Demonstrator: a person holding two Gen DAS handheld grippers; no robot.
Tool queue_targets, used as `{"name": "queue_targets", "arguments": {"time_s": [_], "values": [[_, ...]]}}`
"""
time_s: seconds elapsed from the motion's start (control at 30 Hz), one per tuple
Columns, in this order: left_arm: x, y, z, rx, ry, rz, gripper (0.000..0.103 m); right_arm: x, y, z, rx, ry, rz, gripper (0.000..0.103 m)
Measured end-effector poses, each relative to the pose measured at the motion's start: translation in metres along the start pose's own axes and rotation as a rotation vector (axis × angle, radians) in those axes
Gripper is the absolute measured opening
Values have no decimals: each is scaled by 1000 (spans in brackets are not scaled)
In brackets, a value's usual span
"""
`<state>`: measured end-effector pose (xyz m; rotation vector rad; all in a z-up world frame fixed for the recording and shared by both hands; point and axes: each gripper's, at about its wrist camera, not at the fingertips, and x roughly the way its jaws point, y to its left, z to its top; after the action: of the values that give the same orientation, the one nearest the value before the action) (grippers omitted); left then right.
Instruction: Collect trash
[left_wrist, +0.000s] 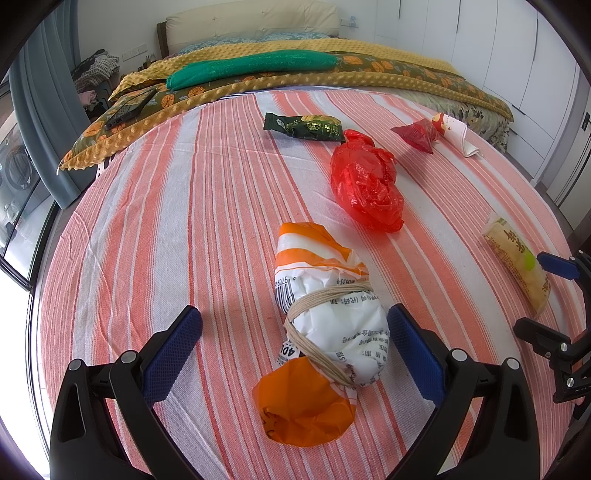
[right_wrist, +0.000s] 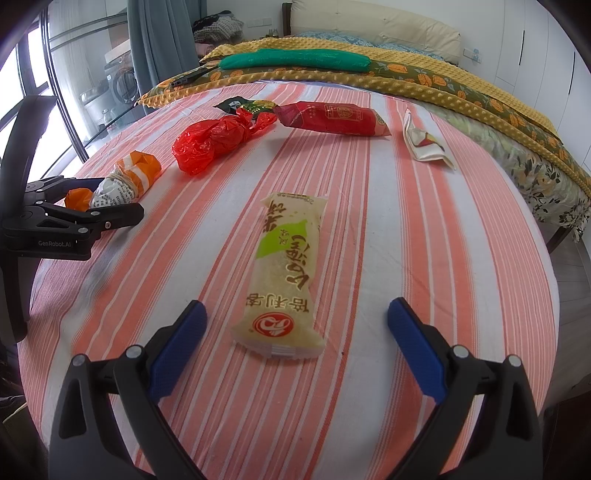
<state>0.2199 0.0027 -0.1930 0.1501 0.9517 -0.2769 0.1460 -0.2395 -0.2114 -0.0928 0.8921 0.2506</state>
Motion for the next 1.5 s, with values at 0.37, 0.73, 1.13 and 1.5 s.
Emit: {"name": "queue_targets", "arguments": {"time_s": [0.37,0.73,1.13,1.5], "values": [[0,0,0,0,0,0,99,0,0,0,0,0,0,96],[0,0,0,0,0,0,99,-2,-4,-1,14,-9,35,96],[0,0,0,0,0,0,99,-24,-20,9,63,99,155,95],[0,0,0,-2,7,1,99,5,-13,41,106,186,157,78]]}}
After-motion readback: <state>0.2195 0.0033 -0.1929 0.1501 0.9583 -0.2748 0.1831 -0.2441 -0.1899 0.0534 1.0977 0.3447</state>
